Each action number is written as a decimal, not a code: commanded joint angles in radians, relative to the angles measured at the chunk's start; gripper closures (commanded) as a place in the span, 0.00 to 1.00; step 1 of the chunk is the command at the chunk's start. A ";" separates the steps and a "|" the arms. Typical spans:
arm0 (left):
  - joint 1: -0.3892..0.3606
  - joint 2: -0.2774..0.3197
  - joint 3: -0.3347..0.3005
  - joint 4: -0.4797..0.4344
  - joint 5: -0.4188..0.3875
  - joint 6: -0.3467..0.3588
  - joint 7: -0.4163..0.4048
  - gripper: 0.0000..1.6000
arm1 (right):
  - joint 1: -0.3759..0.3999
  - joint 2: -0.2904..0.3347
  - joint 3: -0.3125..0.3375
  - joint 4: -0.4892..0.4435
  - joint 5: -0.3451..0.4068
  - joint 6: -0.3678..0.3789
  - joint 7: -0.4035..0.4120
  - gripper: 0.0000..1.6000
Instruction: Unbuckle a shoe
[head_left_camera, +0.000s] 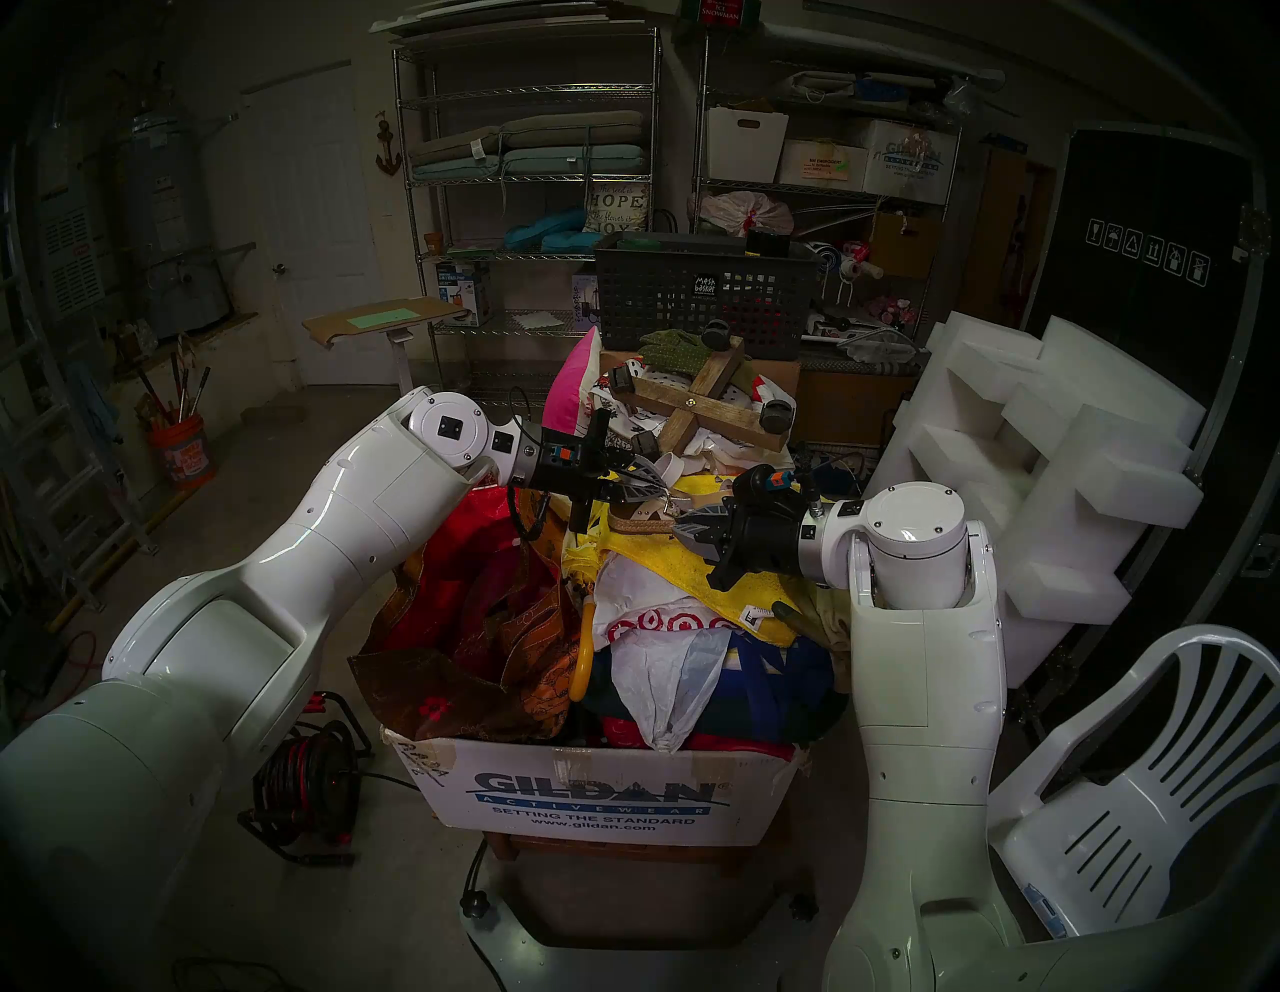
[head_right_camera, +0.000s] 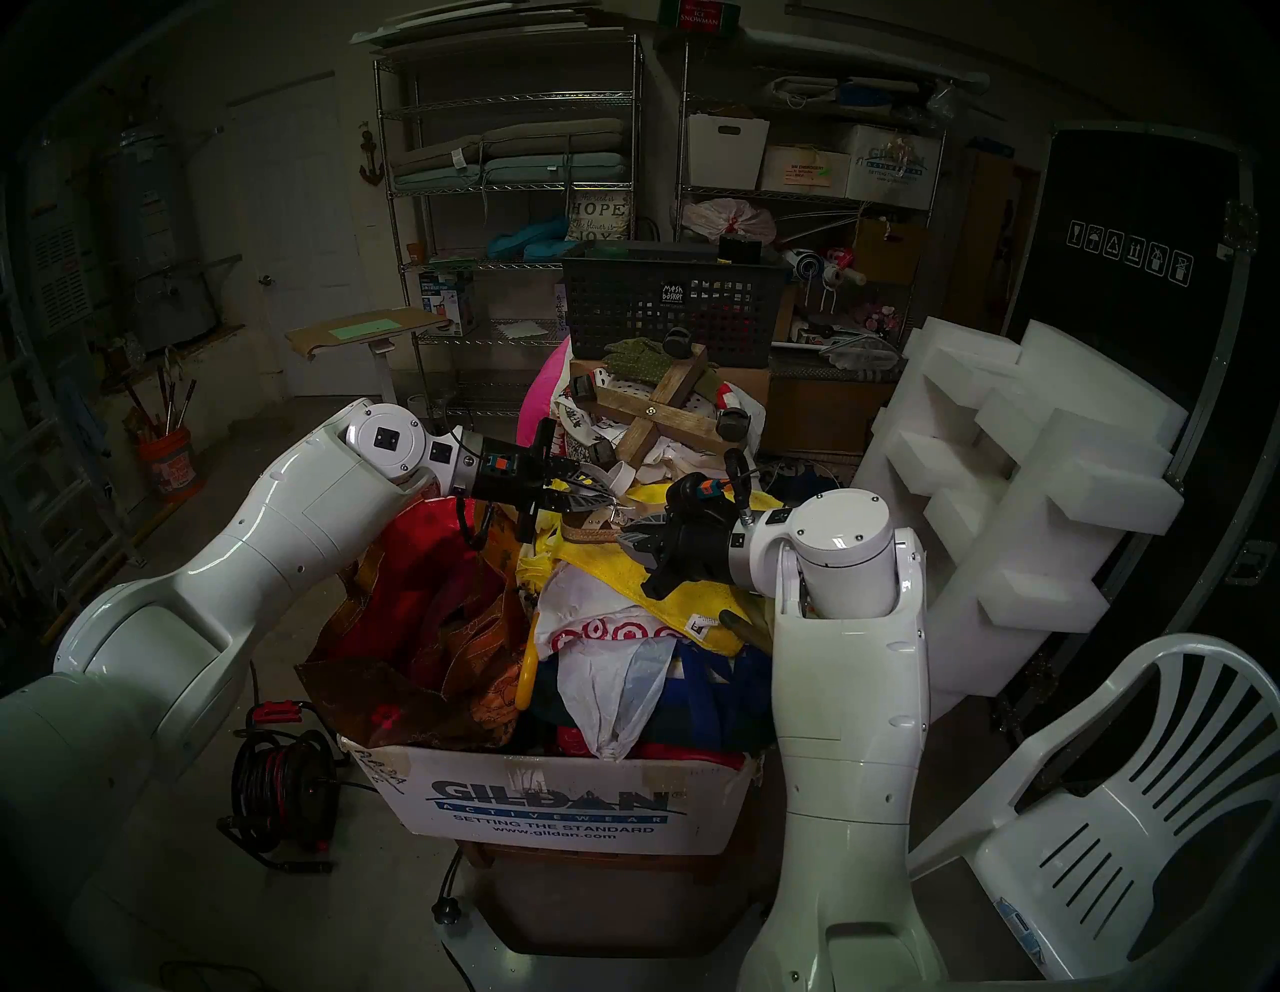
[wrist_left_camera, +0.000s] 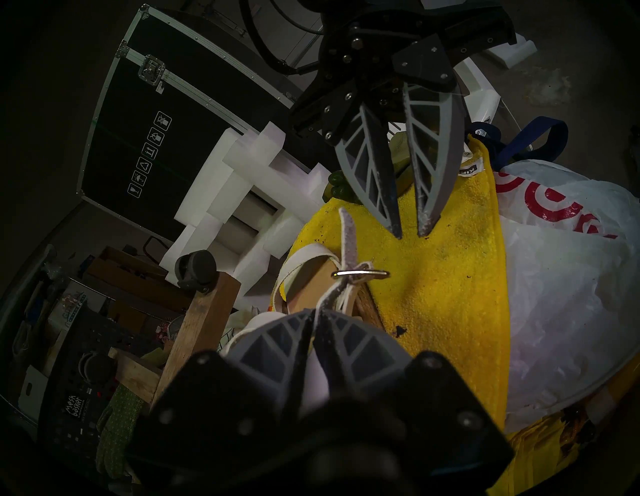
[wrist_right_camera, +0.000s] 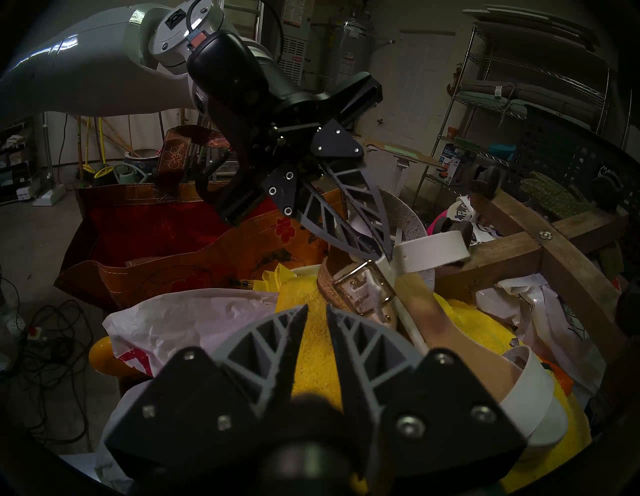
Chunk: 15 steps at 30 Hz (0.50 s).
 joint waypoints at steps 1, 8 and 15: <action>-0.011 0.014 -0.015 -0.027 -0.009 0.003 0.001 0.59 | 0.016 -0.012 -0.010 -0.022 -0.002 -0.001 -0.012 0.52; -0.005 0.023 -0.015 -0.046 -0.011 0.011 0.002 0.59 | 0.015 -0.013 -0.012 -0.025 -0.001 -0.005 -0.020 0.51; 0.001 0.030 -0.015 -0.062 -0.013 0.020 0.002 0.58 | 0.013 -0.011 -0.014 -0.027 0.000 -0.006 -0.019 0.42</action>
